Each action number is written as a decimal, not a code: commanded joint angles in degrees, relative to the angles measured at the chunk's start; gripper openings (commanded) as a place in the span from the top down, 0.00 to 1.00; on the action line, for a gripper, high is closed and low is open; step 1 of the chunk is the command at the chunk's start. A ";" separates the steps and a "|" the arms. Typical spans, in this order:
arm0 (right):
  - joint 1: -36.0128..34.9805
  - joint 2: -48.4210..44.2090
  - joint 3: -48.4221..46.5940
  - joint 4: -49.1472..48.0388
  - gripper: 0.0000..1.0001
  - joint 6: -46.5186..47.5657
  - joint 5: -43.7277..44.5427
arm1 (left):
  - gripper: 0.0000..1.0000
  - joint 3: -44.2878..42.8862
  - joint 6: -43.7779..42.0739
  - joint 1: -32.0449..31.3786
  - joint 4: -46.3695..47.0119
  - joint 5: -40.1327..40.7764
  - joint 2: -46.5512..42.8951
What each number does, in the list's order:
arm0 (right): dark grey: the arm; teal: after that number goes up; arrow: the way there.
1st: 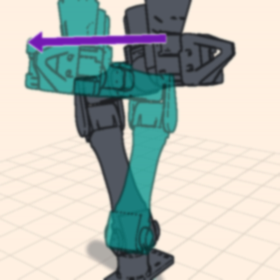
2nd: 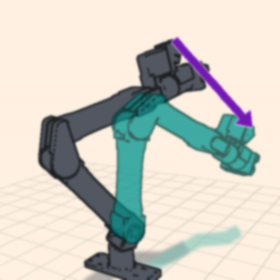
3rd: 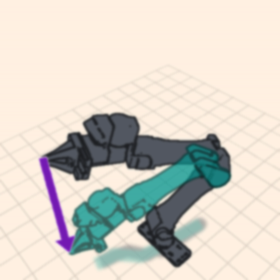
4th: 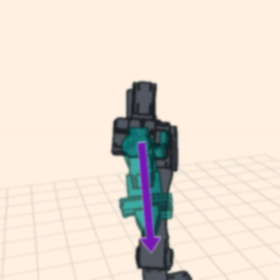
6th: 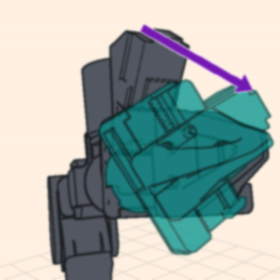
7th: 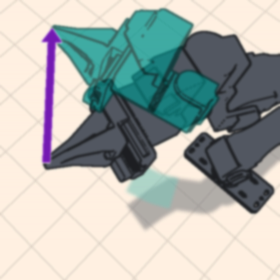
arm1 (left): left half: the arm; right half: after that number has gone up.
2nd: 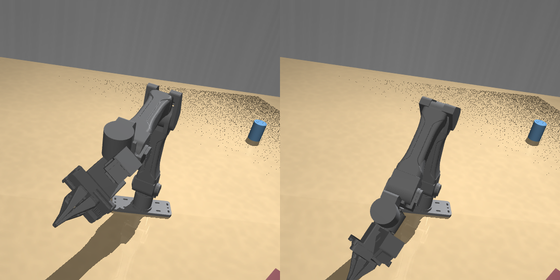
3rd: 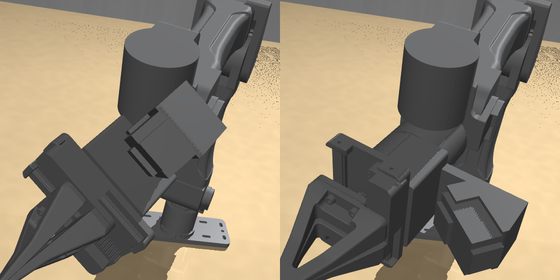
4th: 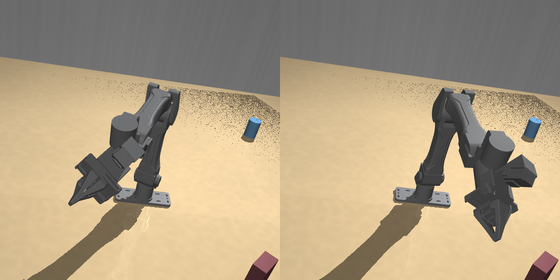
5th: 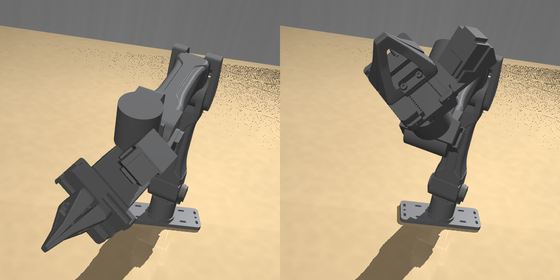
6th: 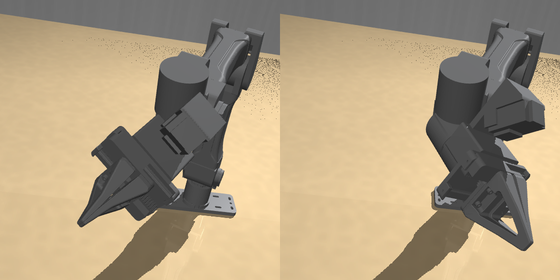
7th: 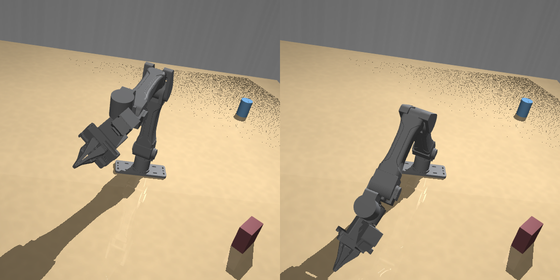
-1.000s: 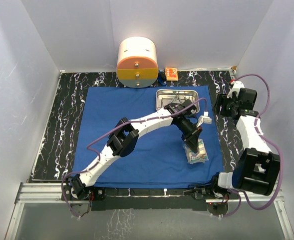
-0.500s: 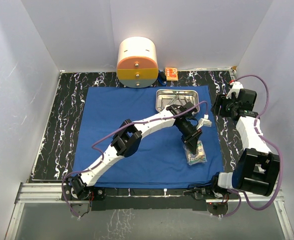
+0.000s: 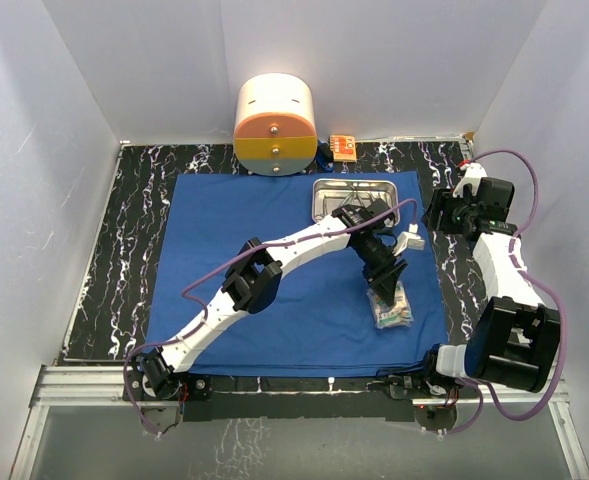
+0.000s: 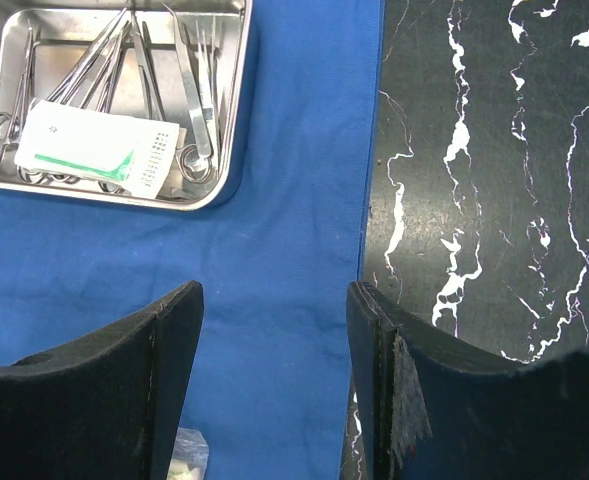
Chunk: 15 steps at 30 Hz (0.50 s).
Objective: Open and lay out the surgical kit
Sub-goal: Place the medical item in the surgical kit.
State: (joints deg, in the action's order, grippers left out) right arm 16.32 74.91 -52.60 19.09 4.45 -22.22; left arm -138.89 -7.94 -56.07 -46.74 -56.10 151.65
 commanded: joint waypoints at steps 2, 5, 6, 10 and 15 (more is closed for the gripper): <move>0.54 -1.80 0.43 -2.74 0.43 0.36 -0.88 | 0.48 -2.11 -1.11 0.28 -1.02 0.99 -1.98; 0.55 -1.73 0.48 -2.74 0.43 0.39 -1.06 | 0.44 -2.13 -2.38 0.41 -1.52 2.97 -3.10; 0.56 -1.68 0.46 -2.74 0.43 0.37 -1.02 | 0.43 -2.17 -2.97 0.40 -1.71 3.95 -3.64; 0.55 -1.87 0.42 -2.79 0.43 0.37 -1.15 | 0.37 -2.18 -5.43 0.40 -1.79 7.49 -6.42; 0.54 -2.29 0.45 -2.77 0.43 0.32 -1.40 | 0.28 -1.32 -6.85 0.69 -0.69 11.17 -10.57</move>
State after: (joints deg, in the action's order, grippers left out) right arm 16.56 74.91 -52.60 19.09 4.45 -22.50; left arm -138.87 -12.12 -55.92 -47.24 -47.86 150.08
